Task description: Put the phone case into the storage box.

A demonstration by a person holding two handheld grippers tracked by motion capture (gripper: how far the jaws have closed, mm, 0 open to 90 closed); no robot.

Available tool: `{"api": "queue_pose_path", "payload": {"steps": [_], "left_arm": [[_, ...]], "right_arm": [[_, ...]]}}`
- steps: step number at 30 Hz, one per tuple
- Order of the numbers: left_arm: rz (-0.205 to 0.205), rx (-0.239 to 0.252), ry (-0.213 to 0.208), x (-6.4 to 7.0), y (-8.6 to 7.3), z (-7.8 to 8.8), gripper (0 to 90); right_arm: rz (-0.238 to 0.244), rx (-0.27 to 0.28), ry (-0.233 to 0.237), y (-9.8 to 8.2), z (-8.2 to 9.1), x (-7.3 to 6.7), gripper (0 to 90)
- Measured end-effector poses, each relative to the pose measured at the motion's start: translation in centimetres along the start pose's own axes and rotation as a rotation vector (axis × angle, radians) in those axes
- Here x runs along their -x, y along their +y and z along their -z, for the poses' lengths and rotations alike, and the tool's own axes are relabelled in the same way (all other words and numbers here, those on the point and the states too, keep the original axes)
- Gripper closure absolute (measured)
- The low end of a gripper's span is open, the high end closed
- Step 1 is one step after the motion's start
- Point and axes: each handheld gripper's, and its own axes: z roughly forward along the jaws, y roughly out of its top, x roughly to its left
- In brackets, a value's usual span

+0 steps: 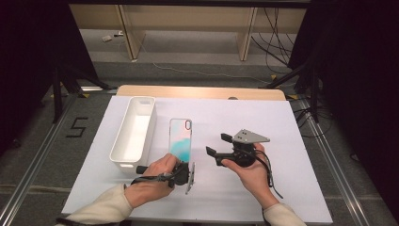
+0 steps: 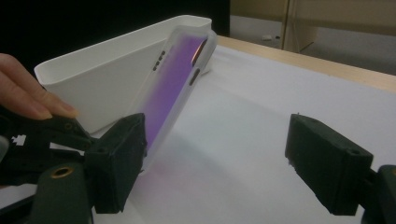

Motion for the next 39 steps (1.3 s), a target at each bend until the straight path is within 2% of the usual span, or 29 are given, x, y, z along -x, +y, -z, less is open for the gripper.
{"api": "queue_pose_path", "payload": {"steps": [5, 6, 11, 12, 16, 18, 21, 23, 31, 36, 37, 39], "left_arm": [[-0.003, 0.005, 0.007, 0.0, 0.1, 0.1, 88.6], [-0.005, 0.001, 0.008, 0.0, 0.1, 0.1, 88.6], [-0.006, 0.002, 0.008, 0.0, 0.1, 0.1, 88.6], [-0.008, 0.002, 0.010, 0.0, 0.1, 0.1, 88.6], [-0.010, -0.001, 0.011, 0.0, 0.1, 0.1, 88.6], [-0.010, 0.001, 0.011, 0.0, 0.1, 0.1, 88.6], [-0.012, -0.003, 0.007, 0.1, 0.1, 0.0, 88.6], [-0.014, 0.002, 0.010, 0.1, 0.2, 0.1, 88.6], [-0.022, 0.006, 0.012, 0.2, 0.4, 0.1, 88.6], [-0.024, 0.009, 0.013, 0.2, 0.4, 0.1, 88.5], [-0.026, 0.006, 0.012, 0.2, 0.4, 0.1, 88.5], [-0.027, 0.011, 0.015, 0.2, 0.4, 0.1, 88.5]], "right_arm": [[-0.014, -0.032, 0.011, 0.6, -1.8, -0.1, 25.0], [-0.027, -0.024, 0.026, 0.7, -2.2, -0.2, 26.1], [-0.033, -0.059, 0.026, 1.2, -3.8, -0.2, 30.0], [-0.045, -0.051, 0.037, 1.3, -4.2, -0.2, 30.9], [-0.051, -0.073, 0.038, 1.6, -5.2, -0.2, 36.7], [-0.056, -0.077, 0.053, 1.6, -5.7, -0.3, 40.3], [-0.073, -0.091, 0.085, 1.6, -6.1, -0.6, 45.1], [-0.067, -0.104, 0.083, 1.5, -6.4, -0.6, 49.2], [-0.137, -0.121, 0.125, 1.4, -7.1, -0.6, 66.6], [-0.163, -0.128, 0.125, 1.2, -7.2, -0.6, 75.1], [-0.181, -0.131, 0.128, 1.3, -7.2, -0.6, 75.7], [-0.185, -0.114, 0.128, 1.3, -7.1, -0.4, 76.6]]}}
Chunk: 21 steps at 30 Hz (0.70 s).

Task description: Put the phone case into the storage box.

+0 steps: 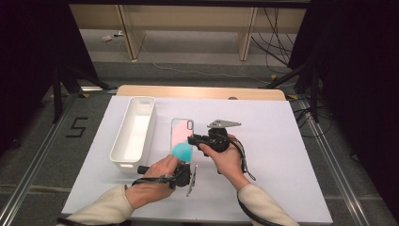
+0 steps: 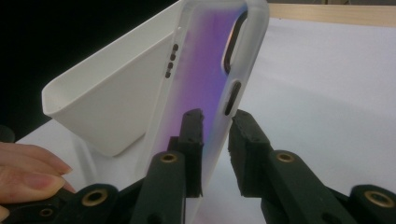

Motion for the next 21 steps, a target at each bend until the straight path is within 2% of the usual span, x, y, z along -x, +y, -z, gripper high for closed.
{"api": "queue_pose_path", "payload": {"steps": [10, 12, 13, 17, 21], "left_arm": [[-0.008, 0.024, 0.018, 0.0, 0.0, 0.0, 88.3], [-0.007, 0.028, 0.021, -0.1, 0.0, 0.0, 88.2], [-0.003, 0.033, 0.021, -0.1, 0.0, 0.0, 88.2], [-0.003, 0.042, 0.026, -0.1, -0.1, 0.0, 87.8], [0.000, 0.069, 0.030, -0.1, -0.1, 0.1, 86.0]], "right_arm": [[-0.092, 0.009, 0.010, 0.2, 0.7, -0.4, 81.9], [-0.099, 0.010, 0.016, 0.3, 0.8, -0.6, 82.6], [-0.081, 0.021, 0.003, 0.3, 0.8, -0.6, 82.7], [-0.092, 0.019, 0.002, 0.3, 1.0, -0.8, 83.1], [-0.087, 0.026, -0.010, 0.4, 1.2, -0.8, 83.3]]}}
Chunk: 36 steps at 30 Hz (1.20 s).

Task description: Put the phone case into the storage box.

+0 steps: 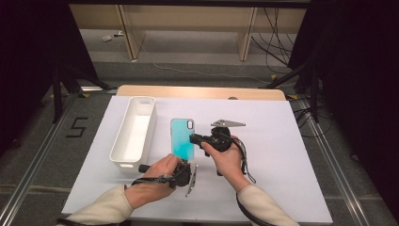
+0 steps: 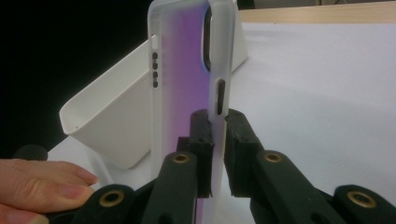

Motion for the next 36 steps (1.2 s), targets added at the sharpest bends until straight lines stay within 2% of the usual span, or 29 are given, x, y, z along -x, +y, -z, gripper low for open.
{"api": "queue_pose_path", "payload": {"steps": [1, 3, 4, 5, 7, 9, 11, 12, 13, 14, 15, 16, 19, 20, 21, 22, 23, 24, 26, 27, 28, 29, 30, 31, 32, 33, 36], "left_arm": [[0.004, 0.006, -0.001, 0.0, 0.0, 0.1, 84.8], [0.024, 0.028, -0.001, -0.1, -0.1, 0.3, 80.7], [0.040, 0.042, 0.000, -0.2, -0.1, 0.4, 77.9], [0.048, 0.056, -0.001, -0.3, -0.1, 0.6, 75.1], [0.091, 0.086, 0.006, -0.5, -0.2, 1.0, 67.6], [0.113, 0.104, -0.002, -0.9, -0.4, 1.5, 59.0], [0.156, 0.137, -0.022, -1.1, -0.6, 2.0, 49.5], [0.214, 0.185, -0.023, -0.9, -0.8, 2.0, 45.8], [0.234, 0.191, -0.041, -1.0, -0.9, 2.2, 42.1], [0.254, 0.201, -0.046, -1.0, -1.1, 2.4, 38.8], [0.271, 0.200, -0.039, -1.2, -1.4, 2.8, 35.5], [0.292, 0.223, -0.058, -1.2, -1.6, 2.9, 33.2], [0.361, 0.282, -0.107, -1.4, -2.3, 3.3, 29.3], [0.390, 0.289, -0.111, -1.5, -2.6, 3.5, 28.3], [0.421, 0.304, -0.098, -1.6, -2.9, 3.7, 27.7], [0.459, 0.318, -0.105, -1.6, -3.1, 3.9, 27.6], [0.481, 0.327, -0.094, -1.7, -3.4, 4.0, 27.1], [0.510, 0.337, -0.103, -1.7, -3.7, 4.1, 26.5], [0.570, 0.346, -0.081, -1.8, -4.3, 4.3, 26.4], [0.589, 0.354, -0.074, -1.9, -4.6, 4.3, 26.4], [0.611, 0.370, -0.073, -1.9, -4.8, 4.4, 26.4], [0.620, 0.379, -0.062, -2.0, -5.0, 4.4, 26.4], [0.638, 0.385, -0.057, -2.1, -5.2, 4.5, 26.4], [0.664, 0.398, -0.051, -2.1, -5.4, 4.4, 26.4], [0.682, 0.398, -0.054, -2.2, -5.6, 4.5, 26.4], [0.699, 0.404, -0.049, -2.3, -5.7, 4.5, 26.4], [0.753, 0.420, -0.048, -2.5, -6.0, 4.4, 26.4]], "right_arm": [[0.001, -0.001, 0.004, 0.1, 0.1, -0.1, 83.3], [0.032, 0.009, -0.017, 0.1, 0.2, -0.1, 83.4], [0.020, 0.003, -0.019, 0.2, 0.3, -0.2, 83.4], [0.030, 0.001, -0.024, 0.2, 0.4, -0.1, 83.3], [0.029, 0.004, -0.028, 0.2, 0.5, -0.1, 83.4], [0.032, 0.016, -0.032, 0.2, 0.6, -0.1, 83.4], [0.044, 0.018, -0.041, 0.3, 0.7, 0.0, 83.3], [0.039, 0.030, -0.037, 0.3, 0.8, -0.1, 83.3], [0.033, 0.016, -0.041, 0.4, 1.0, -0.1, 83.3], [0.036, 0.028, -0.042, 0.4, 1.0, -0.1, 83.3], [0.055, 0.034, -0.051, 0.4, 1.1, -0.1, 83.3], [0.045, 0.030, -0.051, 0.5, 1.2, -0.1, 83.3], [0.073, 0.043, -0.067, 0.4, 1.3, -0.1, 83.3], [0.083, 0.041, -0.070, 0.4, 1.4, -0.1, 83.3], [0.092, 0.038, -0.066, 0.4, 1.5, -0.2, 83.3], [0.067, 0.029, -0.060, 0.4, 1.6, -0.3, 83.3], [0.077, 0.037, -0.067, 0.4, 1.7, -0.4, 83.3], [0.078, 0.040, -0.060, 0.4, 1.8, -0.4, 83.3], [0.090, 0.045, -0.064, 0.4, 1.9, -0.4, 83.3], [0.087, 0.051, -0.056, 0.4, 2.0, -0.5, 83.3], [0.104, 0.051, -0.067, 0.4, 2.1, -0.5, 83.3], [0.097, 0.056, -0.053, 0.4, 2.2, -0.6, 83.3], [0.102, 0.066, -0.056, 0.4, 2.3, -0.6, 83.3], [0.086, 0.055, -0.056, 0.4, 2.5, -0.8, 83.3], [0.106, 0.066, -0.059, 0.4, 2.6, -0.7, 83.3], [0.093, 0.061, -0.048, 0.4, 2.7, -0.8, 83.3], [0.108, 0.087, -0.053, 0.4, 2.9, -0.8, 83.3]]}}
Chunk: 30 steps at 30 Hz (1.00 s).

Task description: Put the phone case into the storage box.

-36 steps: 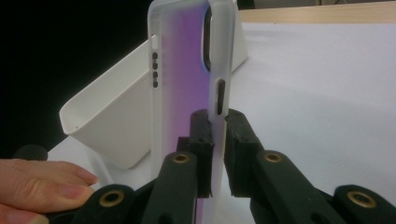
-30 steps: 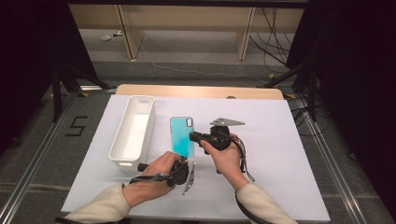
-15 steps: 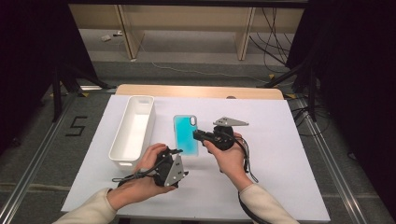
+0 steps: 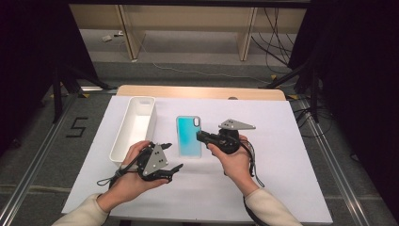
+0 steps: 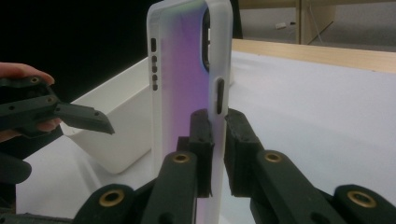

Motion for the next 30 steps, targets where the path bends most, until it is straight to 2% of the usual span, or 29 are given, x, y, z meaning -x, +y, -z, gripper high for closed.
{"api": "queue_pose_path", "payload": {"steps": [1, 4, 8, 9, 10, 12, 16, 21, 25, 27, 30], "left_arm": [[0.012, 0.006, 0.000, -0.1, 0.0, 0.0, 26.4], [0.062, 0.038, 0.012, -0.5, 0.1, 0.1, 26.4], [0.126, 0.073, 0.035, -0.9, 0.2, 0.2, 26.7], [0.143, 0.079, 0.041, -1.0, 0.2, 0.3, 27.4], [0.148, 0.083, 0.053, -1.0, 0.3, 0.3, 28.1], [0.158, 0.094, 0.074, -1.1, 0.4, 0.2, 29.0], [0.195, 0.114, 0.070, -1.3, 0.6, 0.1, 30.5], [0.206, 0.121, 0.067, -1.4, 0.7, -0.2, 32.5], [0.222, 0.143, 0.081, -1.5, 0.9, -0.4, 36.6], [0.235, 0.151, 0.091, -1.5, 1.1, -0.5, 38.8], [0.252, 0.165, 0.105, -1.8, 1.4, -0.8, 42.2]], "right_arm": [[-0.013, 0.002, 0.009, 0.0, 0.1, -0.1, 83.3], [0.005, 0.010, -0.001, 0.0, 0.4, -0.2, 83.3], [-0.013, 0.019, 0.004, -0.1, 0.8, -0.5, 83.2], [0.010, 0.033, -0.005, -0.1, 0.8, -0.4, 83.3], [-0.013, 0.024, 0.005, -0.2, 1.0, -0.5, 83.3], [-0.011, 0.025, 0.001, -0.2, 1.2, -0.6, 83.2], [-0.005, 0.037, 0.002, -0.3, 1.4, -0.7, 83.2], [0.000, 0.032, -0.001, -0.4, 1.6, -0.7, 83.2], [0.009, 0.038, -0.005, -0.6, 1.6, -0.8, 83.3], [-0.006, 0.032, -0.003, -0.6, 1.6, -0.9, 83.2], [0.008, 0.044, -0.013, -0.7, 1.6, -1.0, 83.2]]}}
